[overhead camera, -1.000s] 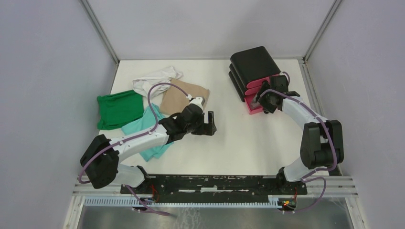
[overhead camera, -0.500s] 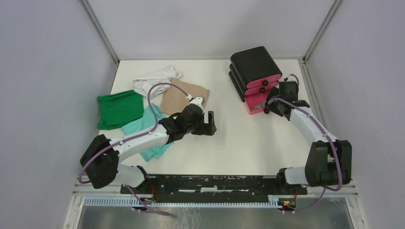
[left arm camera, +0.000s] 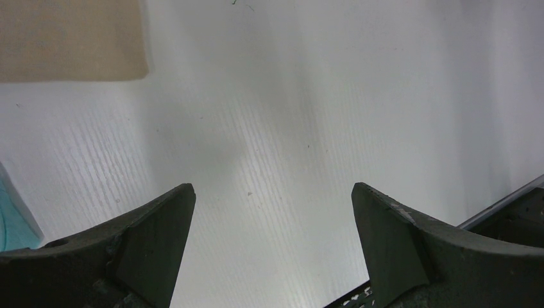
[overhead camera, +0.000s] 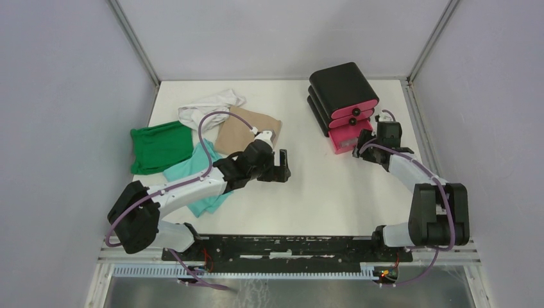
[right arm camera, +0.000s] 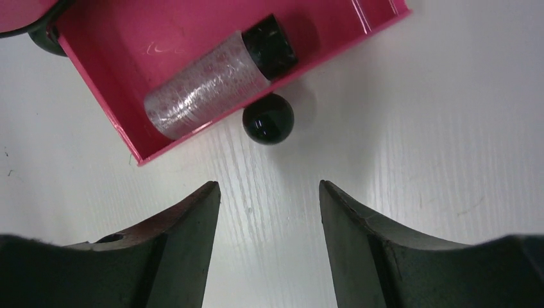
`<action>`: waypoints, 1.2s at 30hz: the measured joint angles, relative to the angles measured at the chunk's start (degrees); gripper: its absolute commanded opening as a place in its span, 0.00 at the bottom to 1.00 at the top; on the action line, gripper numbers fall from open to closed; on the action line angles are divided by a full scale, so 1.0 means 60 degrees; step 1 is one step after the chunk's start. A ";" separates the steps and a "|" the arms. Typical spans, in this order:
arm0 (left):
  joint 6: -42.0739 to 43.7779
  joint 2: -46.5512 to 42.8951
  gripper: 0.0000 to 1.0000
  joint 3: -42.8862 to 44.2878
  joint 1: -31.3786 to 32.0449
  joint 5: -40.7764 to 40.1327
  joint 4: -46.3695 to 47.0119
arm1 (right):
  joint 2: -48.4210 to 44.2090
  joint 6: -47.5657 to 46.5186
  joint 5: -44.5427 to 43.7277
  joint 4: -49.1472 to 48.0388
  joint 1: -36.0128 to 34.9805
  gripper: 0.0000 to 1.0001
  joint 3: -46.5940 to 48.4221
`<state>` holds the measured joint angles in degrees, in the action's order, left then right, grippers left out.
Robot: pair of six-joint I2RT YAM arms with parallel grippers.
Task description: Organize the makeup
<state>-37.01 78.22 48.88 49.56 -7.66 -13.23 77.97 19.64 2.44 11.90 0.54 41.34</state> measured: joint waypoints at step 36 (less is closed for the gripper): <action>0.0000 0.0018 0.99 0.0004 -0.0051 -0.0146 -0.0197 | 0.2262 0.1446 0.1716 -0.4076 0.0040 0.61 0.0441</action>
<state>-37.01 78.32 48.90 49.25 -8.54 -14.41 91.55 28.32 12.73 -12.56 0.78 43.99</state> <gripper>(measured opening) 0.994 0.604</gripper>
